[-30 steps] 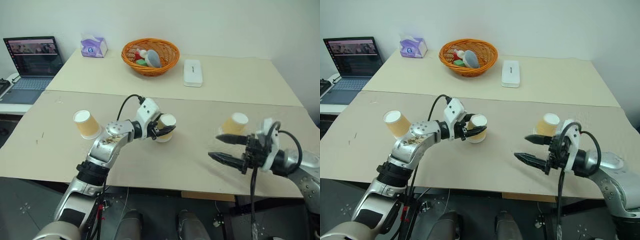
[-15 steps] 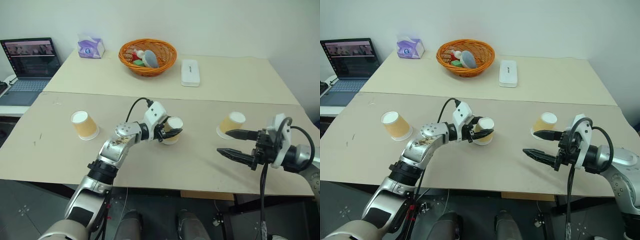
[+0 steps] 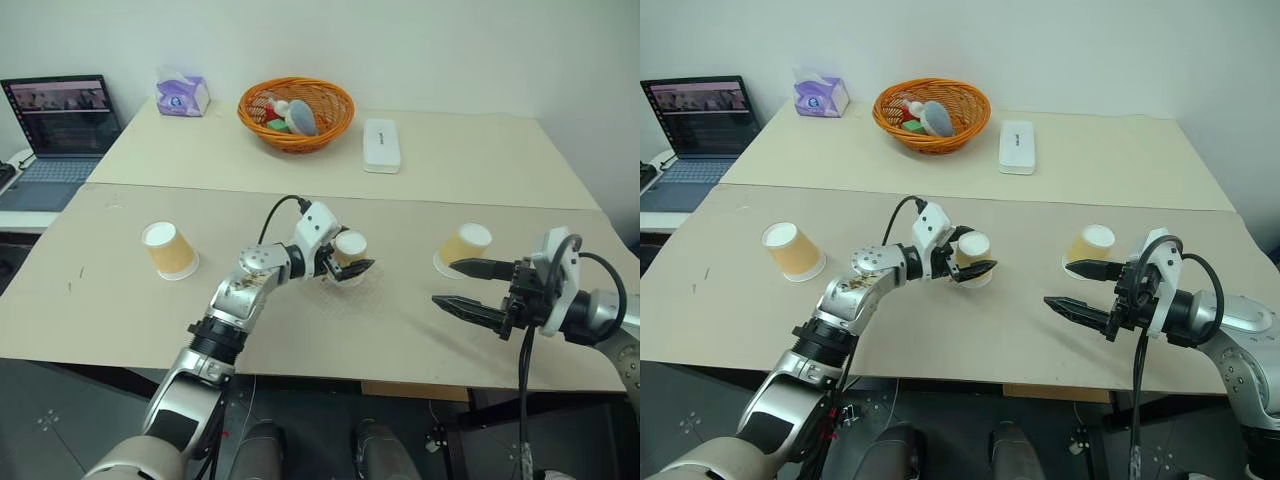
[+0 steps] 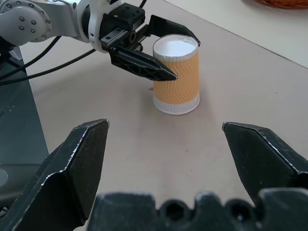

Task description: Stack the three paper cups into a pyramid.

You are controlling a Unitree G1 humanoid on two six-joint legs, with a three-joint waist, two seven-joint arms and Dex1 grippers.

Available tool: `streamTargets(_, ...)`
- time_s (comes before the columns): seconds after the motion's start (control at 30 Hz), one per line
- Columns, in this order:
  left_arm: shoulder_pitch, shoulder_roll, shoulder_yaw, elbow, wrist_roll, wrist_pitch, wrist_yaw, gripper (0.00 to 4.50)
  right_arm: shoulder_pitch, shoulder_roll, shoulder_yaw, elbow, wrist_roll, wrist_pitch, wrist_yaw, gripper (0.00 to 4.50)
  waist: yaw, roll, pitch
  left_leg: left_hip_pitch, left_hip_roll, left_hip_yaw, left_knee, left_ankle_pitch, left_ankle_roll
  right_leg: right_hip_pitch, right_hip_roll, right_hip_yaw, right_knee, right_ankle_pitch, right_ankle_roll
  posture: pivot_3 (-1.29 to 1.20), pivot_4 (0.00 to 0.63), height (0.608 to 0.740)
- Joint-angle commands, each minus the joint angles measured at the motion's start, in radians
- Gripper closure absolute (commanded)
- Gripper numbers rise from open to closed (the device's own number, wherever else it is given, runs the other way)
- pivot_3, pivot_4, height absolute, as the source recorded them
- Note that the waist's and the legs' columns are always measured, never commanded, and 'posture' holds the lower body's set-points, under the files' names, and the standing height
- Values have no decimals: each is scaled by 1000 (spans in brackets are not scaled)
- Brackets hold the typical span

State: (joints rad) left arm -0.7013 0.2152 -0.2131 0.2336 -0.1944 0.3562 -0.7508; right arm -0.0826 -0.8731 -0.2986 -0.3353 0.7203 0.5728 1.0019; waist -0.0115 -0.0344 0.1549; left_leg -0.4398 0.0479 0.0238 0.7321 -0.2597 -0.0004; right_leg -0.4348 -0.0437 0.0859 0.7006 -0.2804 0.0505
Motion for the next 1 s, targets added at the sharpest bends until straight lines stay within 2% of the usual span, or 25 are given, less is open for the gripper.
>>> streamTargets(0.03, -9, -4, 60, -136, -22, 28, 62, 9, -13, -5, -38, -13, 14, -10, 4, 0, 0, 0, 0, 0, 0, 0, 0, 0, 0, 0, 0, 0, 0, 0, 0, 0, 150, 675)
streamTargets(0.33, 82, 16, 258, -549, 19, 210, 379, 9, -11, 12, -19, -15, 17, -14, -2, 0, -1, 0, 0, 0, 0, 0, 0, 0, 0, 0, 0, 0, 1, 0, 0, 0, 150, 675)
streamTargets(0.47, 107, -5, 375, -582, 38, 332, 558, 9, -13, 23, -6, -11, 13, -16, 1, 0, -1, 0, 0, 1, 0, -1, 0, 0, 0, 1, 0, 0, 1, 0, 0, 0, 150, 675)
streamTargets(0.67, 36, -52, 503, -621, 99, 605, 817, 9, -33, 31, 18, 1, 7, -18, 13, 0, 6, -1, 0, 0, 0, -1, 0, 0, 0, 1, -1, 0, 0, 0, 0, 0, 150, 675)
streamTargets(0.87, -49, -43, 560, -669, 130, 747, 916, 9, -50, 39, 39, 15, 3, -24, 22, 0, 6, -1, 0, 0, 0, -2, 0, 0, 0, 1, -1, -1, 0, 0, 0, 0, 150, 675)
streamTargets(1.0, -26, -40, 596, -707, 145, 809, 947, 9, -62, 47, 52, 28, -7, -28, 30, 0, 4, -1, 0, 0, 0, -2, 0, 0, 0, 1, -1, -1, 0, 0, 0, 0, 150, 675)
